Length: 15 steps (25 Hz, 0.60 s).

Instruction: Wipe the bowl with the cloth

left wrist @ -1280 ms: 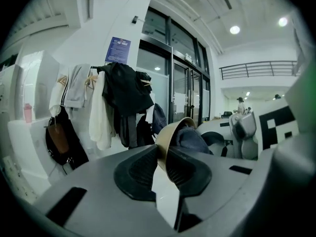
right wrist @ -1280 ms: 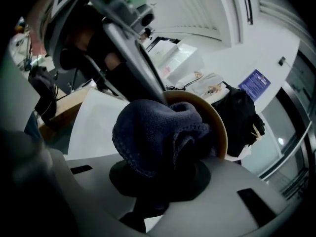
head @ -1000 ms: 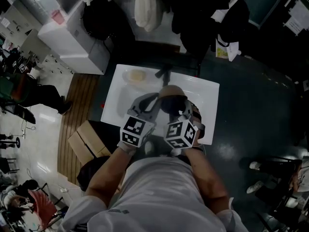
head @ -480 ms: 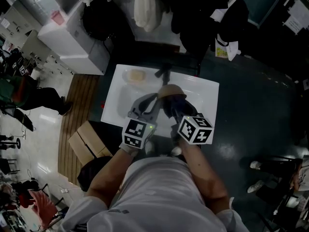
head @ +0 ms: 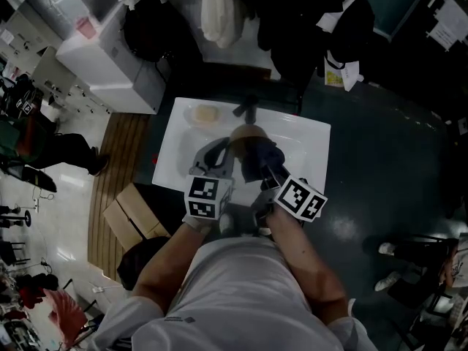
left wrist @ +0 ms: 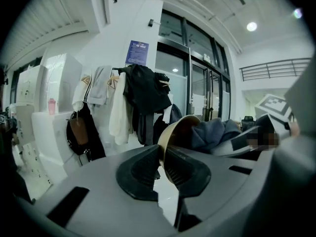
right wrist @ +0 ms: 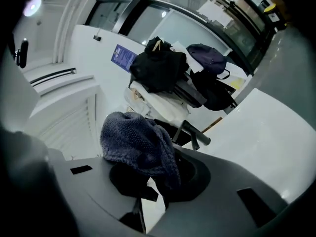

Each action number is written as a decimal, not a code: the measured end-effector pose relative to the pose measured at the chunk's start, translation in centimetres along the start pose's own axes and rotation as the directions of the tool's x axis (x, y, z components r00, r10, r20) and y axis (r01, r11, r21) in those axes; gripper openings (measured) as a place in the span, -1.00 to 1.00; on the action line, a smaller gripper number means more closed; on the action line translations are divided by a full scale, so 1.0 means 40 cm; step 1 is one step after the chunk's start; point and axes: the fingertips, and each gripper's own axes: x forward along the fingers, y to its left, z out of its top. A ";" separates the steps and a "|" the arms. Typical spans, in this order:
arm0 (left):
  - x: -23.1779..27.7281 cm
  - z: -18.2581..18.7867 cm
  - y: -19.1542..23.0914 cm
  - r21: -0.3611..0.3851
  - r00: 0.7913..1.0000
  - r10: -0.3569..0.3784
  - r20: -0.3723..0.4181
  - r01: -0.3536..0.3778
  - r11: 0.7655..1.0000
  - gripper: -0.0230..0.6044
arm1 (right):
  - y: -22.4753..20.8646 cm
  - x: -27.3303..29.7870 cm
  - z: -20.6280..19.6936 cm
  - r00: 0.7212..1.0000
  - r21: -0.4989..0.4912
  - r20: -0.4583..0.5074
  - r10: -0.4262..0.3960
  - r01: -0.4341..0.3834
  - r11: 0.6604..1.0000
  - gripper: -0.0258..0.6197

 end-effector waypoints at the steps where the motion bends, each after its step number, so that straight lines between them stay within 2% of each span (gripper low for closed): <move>1: 0.002 -0.003 0.007 -0.006 1.000 0.013 -0.002 -0.013 1.000 -0.81 | -0.001 -0.002 -0.002 1.000 -0.003 0.000 -0.001 0.001 1.000 -0.67; 9: 0.008 -0.002 0.085 -0.062 0.995 0.097 -0.015 -0.098 0.993 -0.84 | 0.002 -0.044 0.032 0.999 -0.099 0.032 -0.008 0.011 0.995 -0.67; 12: 0.007 0.002 0.099 -0.081 0.996 0.086 -0.007 -0.086 0.993 -0.87 | -0.006 -0.072 0.074 0.996 -0.165 0.084 -0.008 0.022 0.986 -0.67; 15: 0.005 0.007 0.097 -0.108 0.999 0.046 0.011 -0.044 0.993 -0.87 | -0.013 -0.104 0.134 0.987 -0.261 0.157 0.016 0.026 0.965 -0.67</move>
